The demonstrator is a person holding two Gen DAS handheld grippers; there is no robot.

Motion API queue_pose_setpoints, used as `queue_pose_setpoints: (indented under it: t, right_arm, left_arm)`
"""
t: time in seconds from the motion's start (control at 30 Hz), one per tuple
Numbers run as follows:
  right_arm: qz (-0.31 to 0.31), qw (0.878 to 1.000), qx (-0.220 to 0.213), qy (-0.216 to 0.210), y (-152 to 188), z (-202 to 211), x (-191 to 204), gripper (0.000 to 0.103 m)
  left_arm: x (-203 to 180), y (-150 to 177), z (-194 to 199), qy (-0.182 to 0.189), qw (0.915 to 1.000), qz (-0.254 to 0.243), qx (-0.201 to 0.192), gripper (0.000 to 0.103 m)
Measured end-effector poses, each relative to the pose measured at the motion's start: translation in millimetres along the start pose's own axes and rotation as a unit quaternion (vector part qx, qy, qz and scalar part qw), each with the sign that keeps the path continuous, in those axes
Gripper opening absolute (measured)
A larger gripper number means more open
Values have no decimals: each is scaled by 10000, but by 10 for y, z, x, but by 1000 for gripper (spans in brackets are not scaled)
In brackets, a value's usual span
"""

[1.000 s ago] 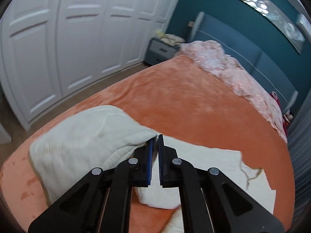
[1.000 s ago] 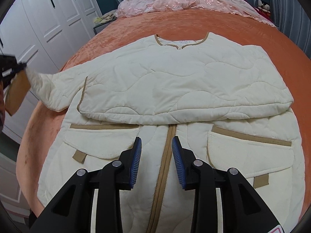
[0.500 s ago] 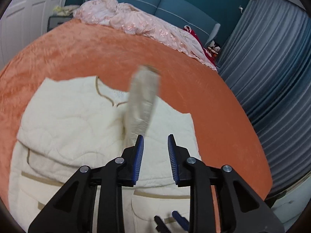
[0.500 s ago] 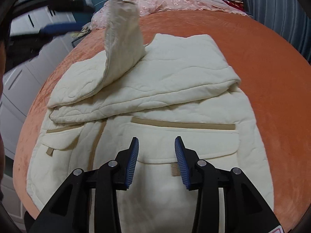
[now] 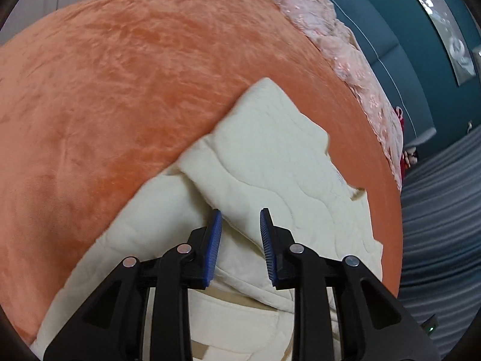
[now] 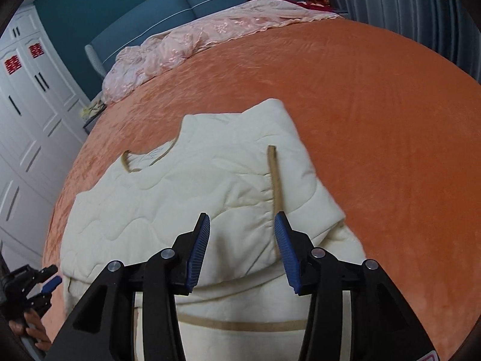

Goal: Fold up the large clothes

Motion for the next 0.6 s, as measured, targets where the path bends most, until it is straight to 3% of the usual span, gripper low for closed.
queue_pose_setpoints:
  t: [0.07,0.17,0.27,0.33,0.47,0.53,0.6]
  right_arm:
    - [-181,9997,46,164,-5,-83,-149,47]
    - [-396,9988,301,-14,53,-253,-266,44]
    - [-206,9982,478,-291,19,-322,-112,9]
    - [9,9978,281,-602,-122,-192,115,4]
    - [693,9903,-572,-1058,-682,412,628,4]
    - [1057,9837,-922,-1123,-852,671,794,3]
    - [1300,9818,-963,-995,-838,725,815,3]
  left_arm:
    - [180,-70,-73,44,9995,321,55,25]
    - [332,-158,-225,425,9950,871,237,25]
    - [345,-195,-330,611,9906,1171,359,25]
    - [323,-244,-365,596,9902,1213,350,24]
    - [269,-330,-382,529,9897,1253,446,24]
    - [245,-330,-332,425,9916,1156,383,19]
    - [165,-303,-246,252,9961,828,167,14]
Point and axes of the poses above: each gripper's, at about its wrist camera, not at the fingertips, and z roughly against the way its jaws point, x to its left, y to its underside, the point moved 5 cm from there along -z, roughly the way its jaws point, and after that the axes turned 6 degrees about -y, right-handed, at the moved point
